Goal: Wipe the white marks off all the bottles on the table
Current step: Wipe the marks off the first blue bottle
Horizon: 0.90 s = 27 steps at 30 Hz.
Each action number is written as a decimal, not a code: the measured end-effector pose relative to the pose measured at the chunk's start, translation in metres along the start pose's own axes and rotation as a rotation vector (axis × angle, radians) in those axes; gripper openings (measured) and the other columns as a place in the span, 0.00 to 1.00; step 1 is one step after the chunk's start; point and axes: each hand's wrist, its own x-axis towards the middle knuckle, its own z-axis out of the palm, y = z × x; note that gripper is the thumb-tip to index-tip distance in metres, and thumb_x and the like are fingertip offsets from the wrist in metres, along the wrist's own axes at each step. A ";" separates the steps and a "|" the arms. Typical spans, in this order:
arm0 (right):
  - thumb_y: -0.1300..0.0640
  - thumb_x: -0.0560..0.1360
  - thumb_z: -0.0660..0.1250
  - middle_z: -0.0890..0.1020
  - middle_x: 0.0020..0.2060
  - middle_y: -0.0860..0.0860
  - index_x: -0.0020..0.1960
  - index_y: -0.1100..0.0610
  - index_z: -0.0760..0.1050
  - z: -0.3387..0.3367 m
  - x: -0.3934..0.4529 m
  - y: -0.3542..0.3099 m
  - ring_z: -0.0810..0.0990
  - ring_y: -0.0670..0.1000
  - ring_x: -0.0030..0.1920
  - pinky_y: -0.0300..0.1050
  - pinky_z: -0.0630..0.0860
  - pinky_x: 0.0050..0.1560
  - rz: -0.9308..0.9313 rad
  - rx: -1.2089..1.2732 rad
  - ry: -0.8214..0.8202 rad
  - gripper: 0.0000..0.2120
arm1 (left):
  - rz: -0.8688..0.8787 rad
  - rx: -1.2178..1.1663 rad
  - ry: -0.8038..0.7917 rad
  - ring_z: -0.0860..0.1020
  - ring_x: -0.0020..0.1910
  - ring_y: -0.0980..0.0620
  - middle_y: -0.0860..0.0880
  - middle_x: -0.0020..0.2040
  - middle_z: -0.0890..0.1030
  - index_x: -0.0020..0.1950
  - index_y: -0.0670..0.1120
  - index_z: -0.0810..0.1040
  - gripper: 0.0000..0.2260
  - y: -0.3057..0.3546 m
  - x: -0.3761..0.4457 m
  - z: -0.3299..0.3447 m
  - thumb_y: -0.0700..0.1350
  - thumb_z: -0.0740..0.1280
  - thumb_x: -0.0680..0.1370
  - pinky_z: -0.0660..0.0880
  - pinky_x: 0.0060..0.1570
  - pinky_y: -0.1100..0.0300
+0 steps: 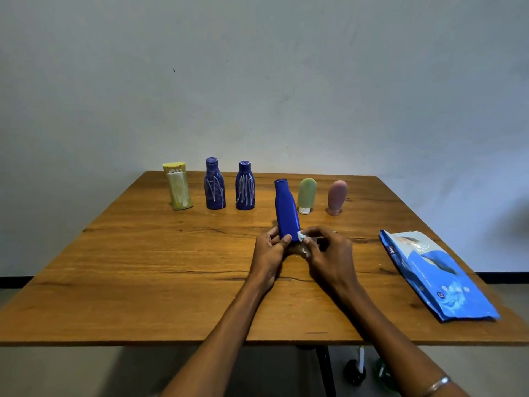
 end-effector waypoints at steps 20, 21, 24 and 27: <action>0.64 0.75 0.76 0.86 0.52 0.47 0.55 0.54 0.84 -0.008 -0.006 -0.007 0.84 0.44 0.57 0.41 0.82 0.52 -0.253 0.161 -0.071 0.11 | -0.078 -0.045 -0.246 0.82 0.62 0.43 0.41 0.62 0.83 0.71 0.44 0.74 0.26 0.006 -0.001 0.000 0.60 0.60 0.81 0.77 0.64 0.40; 0.64 0.75 0.76 0.86 0.53 0.47 0.55 0.55 0.84 -0.007 -0.006 -0.006 0.83 0.44 0.58 0.41 0.82 0.52 -0.252 0.158 -0.066 0.11 | -0.078 -0.058 -0.237 0.82 0.62 0.42 0.41 0.61 0.83 0.71 0.43 0.74 0.25 0.006 -0.001 0.000 0.59 0.58 0.83 0.77 0.63 0.42; 0.63 0.75 0.75 0.86 0.54 0.47 0.56 0.54 0.84 -0.006 -0.006 -0.003 0.84 0.44 0.57 0.42 0.83 0.52 -0.216 0.160 -0.047 0.11 | -0.084 -0.149 -0.208 0.83 0.58 0.43 0.40 0.58 0.84 0.70 0.39 0.74 0.23 0.005 -0.001 -0.002 0.55 0.55 0.85 0.80 0.56 0.47; 0.62 0.75 0.75 0.86 0.53 0.46 0.56 0.54 0.84 -0.005 -0.006 -0.003 0.84 0.43 0.55 0.40 0.82 0.52 -0.189 0.133 -0.027 0.11 | -0.094 -0.260 -0.217 0.83 0.56 0.42 0.36 0.59 0.82 0.70 0.37 0.74 0.26 0.006 -0.001 -0.004 0.56 0.57 0.83 0.80 0.52 0.49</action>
